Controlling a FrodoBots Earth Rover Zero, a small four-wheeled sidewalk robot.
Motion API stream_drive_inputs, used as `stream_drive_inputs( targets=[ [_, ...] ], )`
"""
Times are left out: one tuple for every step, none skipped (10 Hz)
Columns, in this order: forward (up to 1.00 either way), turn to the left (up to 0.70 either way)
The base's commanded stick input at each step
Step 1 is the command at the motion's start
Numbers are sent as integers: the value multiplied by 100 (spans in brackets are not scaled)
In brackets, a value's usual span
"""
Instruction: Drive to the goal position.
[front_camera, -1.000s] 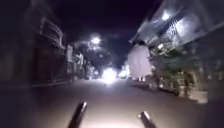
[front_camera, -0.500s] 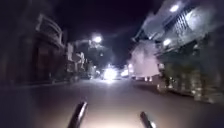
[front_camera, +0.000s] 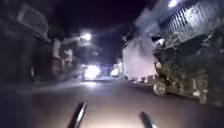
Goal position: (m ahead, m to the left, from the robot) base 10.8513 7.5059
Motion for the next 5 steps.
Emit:
stream_drive_inputs(
  targets=[
    [100,-38],
    [100,-38],
    [100,-38],
    [0,0],
    [0,0]
  ],
)
